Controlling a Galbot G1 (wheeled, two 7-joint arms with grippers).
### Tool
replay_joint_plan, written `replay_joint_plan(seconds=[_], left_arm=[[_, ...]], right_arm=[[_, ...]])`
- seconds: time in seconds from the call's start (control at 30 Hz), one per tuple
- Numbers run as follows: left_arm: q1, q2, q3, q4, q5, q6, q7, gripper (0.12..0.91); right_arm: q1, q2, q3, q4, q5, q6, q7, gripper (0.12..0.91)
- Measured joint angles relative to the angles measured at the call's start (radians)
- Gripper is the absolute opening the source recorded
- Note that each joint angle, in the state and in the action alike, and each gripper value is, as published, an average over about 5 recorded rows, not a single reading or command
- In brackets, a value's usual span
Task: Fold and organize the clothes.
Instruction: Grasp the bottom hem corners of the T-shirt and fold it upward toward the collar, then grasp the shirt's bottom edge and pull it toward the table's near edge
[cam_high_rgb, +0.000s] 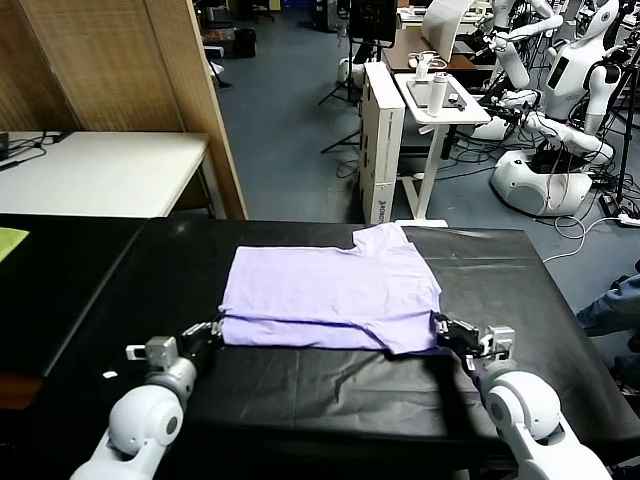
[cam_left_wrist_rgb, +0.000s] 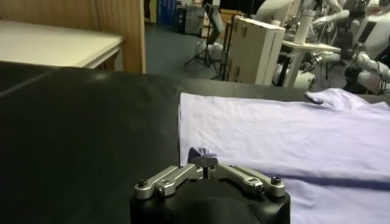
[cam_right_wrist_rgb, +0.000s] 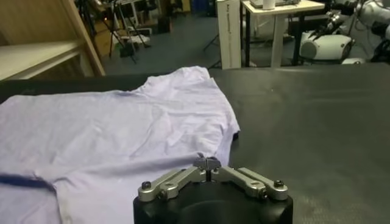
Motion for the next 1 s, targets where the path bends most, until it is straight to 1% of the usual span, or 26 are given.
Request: replay_joint_plan(seconds=[0.03,0.07,0.1,0.13,0.23,0.27,0.33,0.43,0.5,0.67,0.9,1.0], left_arm=[[0.004,-0.002,-0.003,-0.004,0.003,-0.001,0.000,0.435],[0.008,-0.003,-0.006,-0.009,0.006,-0.001,0.000,0.492],[0.012,-0.005,-0.009,-0.014,0.008,-0.001,-0.001,0.549],[0.017,-0.005,-0.013,-0.019,0.010,-0.001,-0.001,0.624],[0.034,-0.007,-0.023,-0.037,0.011,0.001,-0.003,0.796],[0.041,-0.008,-0.026,-0.043,0.011,0.001,-0.004,0.838],[0.057,-0.012,-0.031,-0.054,0.012,0.003,-0.005,0.888],[0.081,-0.018,-0.035,-0.061,0.018,0.003,-0.005,0.904],[0.091,-0.023,-0.035,-0.061,0.022,0.003,-0.005,0.906],[0.102,-0.028,-0.035,-0.060,0.024,0.002,-0.005,0.907],[0.108,-0.028,-0.035,-0.057,0.025,0.002,-0.005,0.907],[0.109,-0.028,-0.034,-0.054,0.025,0.002,-0.005,0.873]], right_arm=[[-0.012,-0.004,0.007,0.012,-0.006,0.000,-0.003,0.794],[-0.025,-0.009,0.014,0.025,-0.012,0.000,-0.007,0.843],[-0.040,-0.014,0.022,0.037,-0.018,0.001,-0.012,0.872],[-0.055,-0.019,0.029,0.048,-0.023,0.002,-0.016,0.885],[-0.103,-0.032,0.048,0.076,-0.034,0.007,-0.024,0.904],[-0.119,-0.036,0.053,0.082,-0.036,0.009,-0.026,0.906],[-0.150,-0.040,0.060,0.092,-0.042,0.013,-0.030,0.907],[-0.187,-0.043,0.064,0.097,-0.051,0.016,-0.035,0.905],[-0.201,-0.043,0.062,0.098,-0.054,0.017,-0.037,0.889],[-0.210,-0.041,0.051,0.097,-0.057,0.017,-0.038,0.748],[-0.216,-0.043,0.045,0.095,-0.059,0.016,-0.038,0.640],[-0.219,-0.045,0.046,0.095,-0.059,0.016,-0.038,0.589]])
